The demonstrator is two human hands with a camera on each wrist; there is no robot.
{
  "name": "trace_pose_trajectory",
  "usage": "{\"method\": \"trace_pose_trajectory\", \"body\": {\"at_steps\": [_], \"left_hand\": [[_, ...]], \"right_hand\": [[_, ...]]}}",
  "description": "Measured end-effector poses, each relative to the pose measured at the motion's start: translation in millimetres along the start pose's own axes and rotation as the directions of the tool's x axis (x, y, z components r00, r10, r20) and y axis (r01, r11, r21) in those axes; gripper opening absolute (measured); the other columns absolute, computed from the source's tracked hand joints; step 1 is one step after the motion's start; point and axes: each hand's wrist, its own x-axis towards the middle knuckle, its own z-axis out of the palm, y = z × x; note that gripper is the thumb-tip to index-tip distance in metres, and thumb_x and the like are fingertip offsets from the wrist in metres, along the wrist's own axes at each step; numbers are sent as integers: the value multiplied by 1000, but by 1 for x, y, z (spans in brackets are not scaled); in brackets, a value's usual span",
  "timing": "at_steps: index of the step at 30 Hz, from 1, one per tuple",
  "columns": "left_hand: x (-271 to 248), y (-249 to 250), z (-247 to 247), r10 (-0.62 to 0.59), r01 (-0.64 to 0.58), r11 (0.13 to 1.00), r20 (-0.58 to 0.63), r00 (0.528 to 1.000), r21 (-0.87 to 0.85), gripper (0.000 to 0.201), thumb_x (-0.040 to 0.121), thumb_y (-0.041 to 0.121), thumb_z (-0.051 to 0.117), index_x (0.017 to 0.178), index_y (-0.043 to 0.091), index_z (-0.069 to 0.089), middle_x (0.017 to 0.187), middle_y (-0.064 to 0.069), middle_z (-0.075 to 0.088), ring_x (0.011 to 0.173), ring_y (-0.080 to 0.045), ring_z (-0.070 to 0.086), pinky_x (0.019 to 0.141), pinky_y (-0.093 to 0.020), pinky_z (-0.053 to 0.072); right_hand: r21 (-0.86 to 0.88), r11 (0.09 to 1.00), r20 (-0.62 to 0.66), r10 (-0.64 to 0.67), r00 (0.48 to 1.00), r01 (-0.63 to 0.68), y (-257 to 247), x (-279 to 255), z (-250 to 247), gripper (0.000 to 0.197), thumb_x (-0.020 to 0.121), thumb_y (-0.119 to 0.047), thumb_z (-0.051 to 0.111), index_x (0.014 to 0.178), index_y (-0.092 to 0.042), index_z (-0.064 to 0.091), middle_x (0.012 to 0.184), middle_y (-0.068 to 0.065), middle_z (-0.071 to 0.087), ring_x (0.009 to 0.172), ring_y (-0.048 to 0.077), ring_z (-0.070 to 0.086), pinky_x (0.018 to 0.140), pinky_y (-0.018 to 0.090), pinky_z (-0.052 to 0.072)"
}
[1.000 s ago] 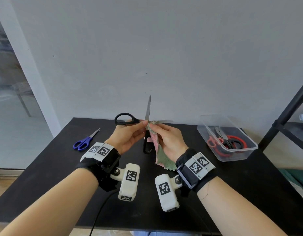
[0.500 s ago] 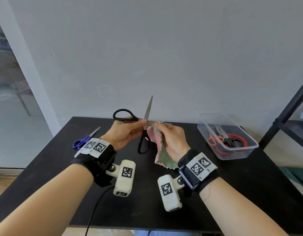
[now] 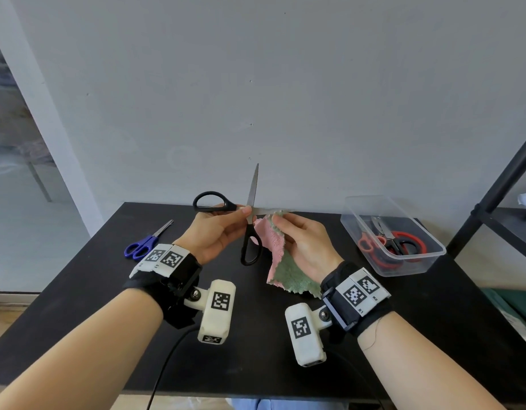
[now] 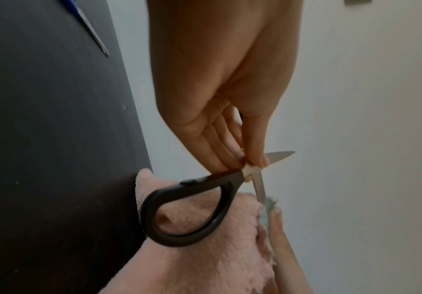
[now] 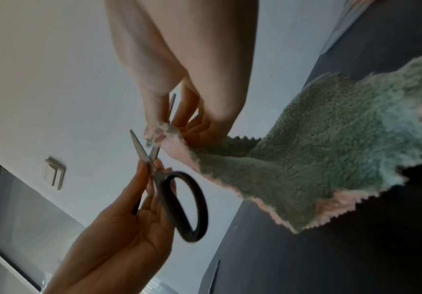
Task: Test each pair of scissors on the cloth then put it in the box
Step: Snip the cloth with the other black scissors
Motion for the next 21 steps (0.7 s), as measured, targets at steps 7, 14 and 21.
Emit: {"method": "trace_pose_trajectory", "body": {"at_steps": [7, 14, 21], "left_hand": [[1, -5, 8, -25, 25, 1000, 31, 999, -14, 12, 85, 4, 63, 95, -2, 67, 93, -10, 73, 87, -18, 71, 72, -25, 56], [0, -7, 6, -11, 8, 998, 50, 999, 61, 8, 85, 0, 61, 91, 0, 67, 93, -12, 70, 86, -18, 70, 75, -26, 57], [3, -3, 2, -34, 26, 993, 64, 997, 115, 33, 70, 12, 71, 99, -2, 66, 106, -17, 67, 98, -23, 66, 94, -35, 52]], "right_hand": [[24, 999, -10, 37, 999, -36, 5, -4, 14, 26, 87, -1, 62, 111, 9, 63, 108, 22, 66, 95, 26, 63, 70, 27, 58], [-31, 1000, -112, -10, 994, 6, 17, 0, 17, 22, 84, -7, 68, 103, 6, 68, 110, 26, 66, 95, 30, 65, 86, 42, 56], [-50, 999, -137, -23, 990, 17, 18, 1, 19, 20, 86, -9, 66, 97, 8, 68, 104, 30, 66, 87, 29, 65, 91, 52, 52]]}}
